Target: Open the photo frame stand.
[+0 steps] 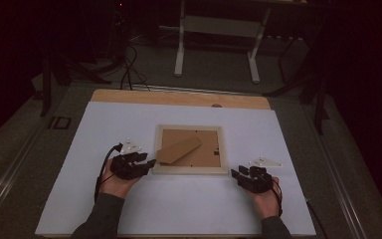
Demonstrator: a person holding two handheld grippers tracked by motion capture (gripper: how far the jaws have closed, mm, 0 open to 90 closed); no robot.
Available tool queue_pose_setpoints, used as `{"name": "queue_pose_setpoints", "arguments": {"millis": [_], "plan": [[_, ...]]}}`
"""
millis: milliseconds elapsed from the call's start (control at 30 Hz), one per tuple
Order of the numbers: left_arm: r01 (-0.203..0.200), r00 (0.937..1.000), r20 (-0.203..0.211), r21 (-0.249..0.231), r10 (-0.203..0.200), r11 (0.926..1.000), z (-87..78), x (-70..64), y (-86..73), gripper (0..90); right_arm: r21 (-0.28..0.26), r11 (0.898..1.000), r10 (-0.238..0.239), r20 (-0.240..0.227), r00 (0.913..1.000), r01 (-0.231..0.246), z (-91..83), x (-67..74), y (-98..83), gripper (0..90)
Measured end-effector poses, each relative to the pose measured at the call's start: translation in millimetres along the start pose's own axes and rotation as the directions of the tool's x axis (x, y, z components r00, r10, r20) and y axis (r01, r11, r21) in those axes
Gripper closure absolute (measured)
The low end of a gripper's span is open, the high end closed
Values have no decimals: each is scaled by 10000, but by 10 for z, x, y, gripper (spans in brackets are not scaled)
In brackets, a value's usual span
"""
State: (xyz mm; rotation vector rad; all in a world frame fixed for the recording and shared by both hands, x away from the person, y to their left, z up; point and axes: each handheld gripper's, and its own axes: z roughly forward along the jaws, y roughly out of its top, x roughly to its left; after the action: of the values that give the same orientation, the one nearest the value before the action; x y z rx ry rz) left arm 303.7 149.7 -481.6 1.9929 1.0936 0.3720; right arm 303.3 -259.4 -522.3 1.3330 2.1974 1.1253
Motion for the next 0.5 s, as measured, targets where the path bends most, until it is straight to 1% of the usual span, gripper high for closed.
{"name": "queue_pose_setpoints", "arguments": {"millis": [133, 167, 200, 233, 267, 367, 400, 500], "plan": [[-74, 9998, 192, 89, 72, 9999, 51, 0, 115, 569, -88, 9999, 120, 57, 9999, -120, -15, -22, -5, 594], [-74, 9998, 192, 89, 72, 9999, 51, 0, 115, 569, -88, 9999, 120, 57, 9999, -120, -15, -22, -5, 594], [-98, 9990, 435, 185, 90, 9998, 63, -1, 185, 569, -52, 9998, 179, 66, 9998, -179, -12, -28, -8, 593], [-117, 9976, 691, 141, 107, 9998, 67, 4, 219, 572, -13, 9998, 202, 114, 9997, -202, 4, -38, -18, 593], [-101, 9963, 856, 102, 92, 9999, 72, 8, 254, 571, 31, 9997, 226, 128, 9997, -227, 14, -41, -23, 593], [-137, 9946, 1025, 70, 130, 9999, 94, 8, 360, 546, 86, 9996, 254, 136, 9996, -255, 39, -41, -33, 593], [-210, 9943, 1045, 101, 198, 9997, 106, 8, 394, 537, 88, 9997, 243, 131, 9996, -244, 44, -36, -33, 593], [-360, 9924, 1186, 331, 319, 9988, 166, 13, 483, 516, 69, 9998, 182, 115, 9998, -183, 50, -29, -34, 593]]}}
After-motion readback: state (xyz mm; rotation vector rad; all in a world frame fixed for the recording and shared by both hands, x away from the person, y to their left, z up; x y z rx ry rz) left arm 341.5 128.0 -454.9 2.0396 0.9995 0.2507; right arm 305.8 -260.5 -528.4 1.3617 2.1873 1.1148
